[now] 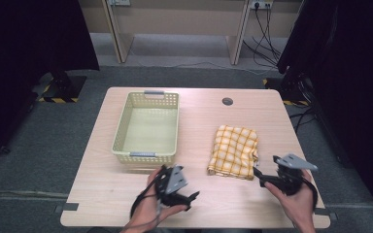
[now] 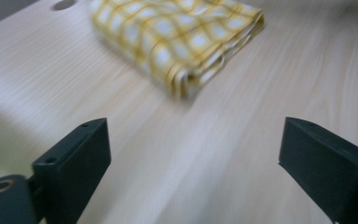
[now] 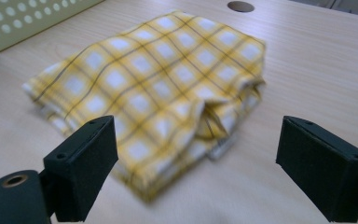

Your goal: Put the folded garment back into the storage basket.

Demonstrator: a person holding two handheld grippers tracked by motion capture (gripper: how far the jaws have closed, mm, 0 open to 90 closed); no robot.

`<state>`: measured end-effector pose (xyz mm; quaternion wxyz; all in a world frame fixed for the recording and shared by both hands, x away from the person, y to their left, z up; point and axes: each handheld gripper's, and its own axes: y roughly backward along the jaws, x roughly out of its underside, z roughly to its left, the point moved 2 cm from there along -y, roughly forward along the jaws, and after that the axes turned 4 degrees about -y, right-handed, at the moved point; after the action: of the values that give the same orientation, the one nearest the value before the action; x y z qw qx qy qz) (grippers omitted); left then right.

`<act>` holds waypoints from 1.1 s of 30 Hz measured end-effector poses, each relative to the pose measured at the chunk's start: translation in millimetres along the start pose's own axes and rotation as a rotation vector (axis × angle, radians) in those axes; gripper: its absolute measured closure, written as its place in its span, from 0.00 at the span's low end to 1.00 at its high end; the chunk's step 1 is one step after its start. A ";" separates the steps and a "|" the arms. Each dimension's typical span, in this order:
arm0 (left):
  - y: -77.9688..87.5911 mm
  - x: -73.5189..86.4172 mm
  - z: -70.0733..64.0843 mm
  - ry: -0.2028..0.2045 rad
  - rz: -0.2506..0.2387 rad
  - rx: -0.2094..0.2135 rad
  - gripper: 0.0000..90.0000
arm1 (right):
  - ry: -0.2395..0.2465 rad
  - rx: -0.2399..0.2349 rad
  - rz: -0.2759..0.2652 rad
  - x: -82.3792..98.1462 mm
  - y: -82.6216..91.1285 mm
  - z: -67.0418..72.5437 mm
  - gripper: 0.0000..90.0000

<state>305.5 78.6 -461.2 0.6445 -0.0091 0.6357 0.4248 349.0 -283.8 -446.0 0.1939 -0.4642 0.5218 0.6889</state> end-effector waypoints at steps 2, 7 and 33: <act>22.6 20.1 2.6 0.000 -0.031 -0.049 0.09 | -0.034 0.022 -0.046 13.3 19.7 -4.7 0.14; 53.0 53.8 18.9 0.080 -0.075 -0.127 0.10 | -0.073 0.078 -0.106 33.6 51.2 -10.0 0.12; 35.3 22.2 43.2 0.039 -0.140 -0.142 0.14 | -0.007 0.119 -0.097 -14.2 23.6 -26.1 0.12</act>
<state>317.1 136.9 -452.6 0.6579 -0.1072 0.6141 0.4226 349.7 -313.1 -422.0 0.2561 -0.4739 0.5382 0.6482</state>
